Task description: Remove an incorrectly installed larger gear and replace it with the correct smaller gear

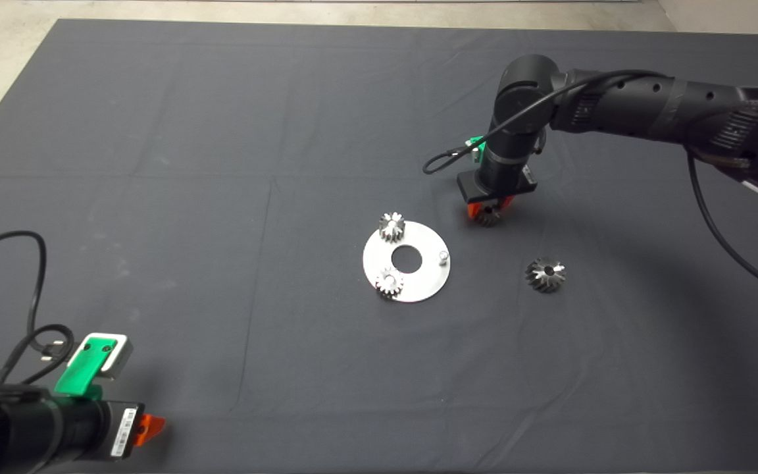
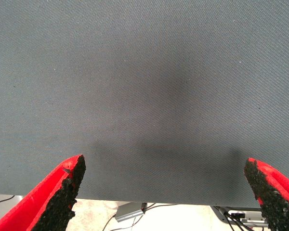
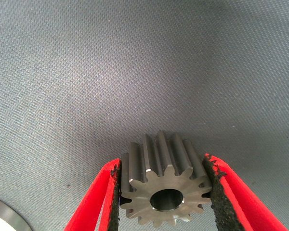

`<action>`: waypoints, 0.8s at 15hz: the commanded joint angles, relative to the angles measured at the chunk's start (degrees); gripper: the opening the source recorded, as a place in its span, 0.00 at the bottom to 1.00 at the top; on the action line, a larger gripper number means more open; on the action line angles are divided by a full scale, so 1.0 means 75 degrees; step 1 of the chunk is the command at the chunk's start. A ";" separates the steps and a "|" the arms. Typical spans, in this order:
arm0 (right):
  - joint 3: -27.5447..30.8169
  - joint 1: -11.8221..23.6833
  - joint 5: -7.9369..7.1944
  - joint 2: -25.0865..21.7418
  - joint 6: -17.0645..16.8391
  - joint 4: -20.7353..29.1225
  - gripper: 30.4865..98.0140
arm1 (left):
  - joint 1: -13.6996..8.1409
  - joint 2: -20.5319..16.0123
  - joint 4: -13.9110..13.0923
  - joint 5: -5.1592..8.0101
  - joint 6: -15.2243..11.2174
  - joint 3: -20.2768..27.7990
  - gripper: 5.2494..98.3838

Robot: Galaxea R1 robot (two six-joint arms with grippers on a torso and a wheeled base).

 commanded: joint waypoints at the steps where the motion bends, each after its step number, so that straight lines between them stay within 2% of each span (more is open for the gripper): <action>1: 0.0342 0.0922 -0.0753 0.0038 0.0046 0.0563 0.14 | 0.0016 0.0003 0.0092 0.0066 -0.0026 -0.0064 0.85; 3: 0.0388 0.1238 -0.0746 0.0097 0.0046 0.1005 0.13 | 0.0016 0.0027 0.0092 0.0066 -0.0034 -0.0064 0.85; 7: 0.0412 0.1529 -0.0732 0.0088 0.0046 0.1682 0.11 | 0.0157 0.0132 0.0092 0.0066 -0.0038 -0.0052 0.85; 10: 0.0729 0.1822 -0.0729 0.0061 0.0070 0.2023 0.09 | 0.0168 0.0151 0.0033 0.0113 -0.0026 -0.0052 0.85; 11: 0.0740 0.1834 -0.0718 0.0062 0.0081 0.2150 0.08 | 0.0168 0.0087 -0.0023 0.0137 -0.0016 -0.0132 0.85; 12: 0.0731 0.1822 -0.0706 0.0064 0.0082 0.2254 0.07 | 0.0178 0.0041 -0.0278 0.0181 -0.0014 -0.0214 0.85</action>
